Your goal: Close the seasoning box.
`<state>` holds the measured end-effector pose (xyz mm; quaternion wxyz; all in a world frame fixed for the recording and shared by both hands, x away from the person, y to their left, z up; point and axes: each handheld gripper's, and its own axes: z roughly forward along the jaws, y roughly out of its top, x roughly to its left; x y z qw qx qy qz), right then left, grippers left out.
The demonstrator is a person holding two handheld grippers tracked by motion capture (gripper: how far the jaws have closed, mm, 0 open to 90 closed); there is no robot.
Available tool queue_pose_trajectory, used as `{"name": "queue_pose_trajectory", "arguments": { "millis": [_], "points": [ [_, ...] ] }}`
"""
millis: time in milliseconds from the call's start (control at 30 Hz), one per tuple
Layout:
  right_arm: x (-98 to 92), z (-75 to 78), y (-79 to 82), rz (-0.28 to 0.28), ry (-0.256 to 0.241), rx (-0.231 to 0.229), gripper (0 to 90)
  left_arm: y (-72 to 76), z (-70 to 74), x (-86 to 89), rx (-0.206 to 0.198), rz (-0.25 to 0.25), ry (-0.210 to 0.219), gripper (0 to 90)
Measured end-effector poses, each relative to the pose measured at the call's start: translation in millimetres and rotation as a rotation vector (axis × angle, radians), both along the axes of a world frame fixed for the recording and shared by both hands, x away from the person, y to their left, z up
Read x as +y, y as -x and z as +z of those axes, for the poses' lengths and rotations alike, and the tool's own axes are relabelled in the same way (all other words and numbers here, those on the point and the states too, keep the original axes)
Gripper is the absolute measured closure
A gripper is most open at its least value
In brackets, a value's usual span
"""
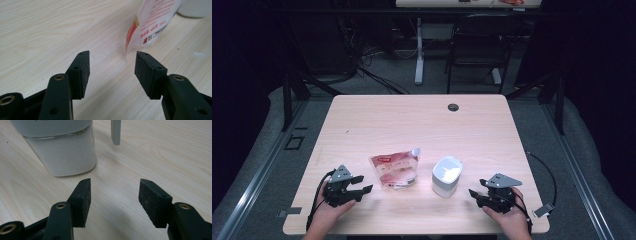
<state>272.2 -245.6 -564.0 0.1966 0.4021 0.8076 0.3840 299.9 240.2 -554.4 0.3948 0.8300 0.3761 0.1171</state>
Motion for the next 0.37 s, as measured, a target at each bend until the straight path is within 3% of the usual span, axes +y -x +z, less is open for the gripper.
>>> {"name": "queue_pose_trajectory", "arguments": {
  "millis": [367],
  "points": [
    [-2.4,0.6,0.5,-0.013,-0.007,-0.013,43.7,-1.0,0.1,1.2,-0.006,0.001,-0.002,46.3]
  ]
}}
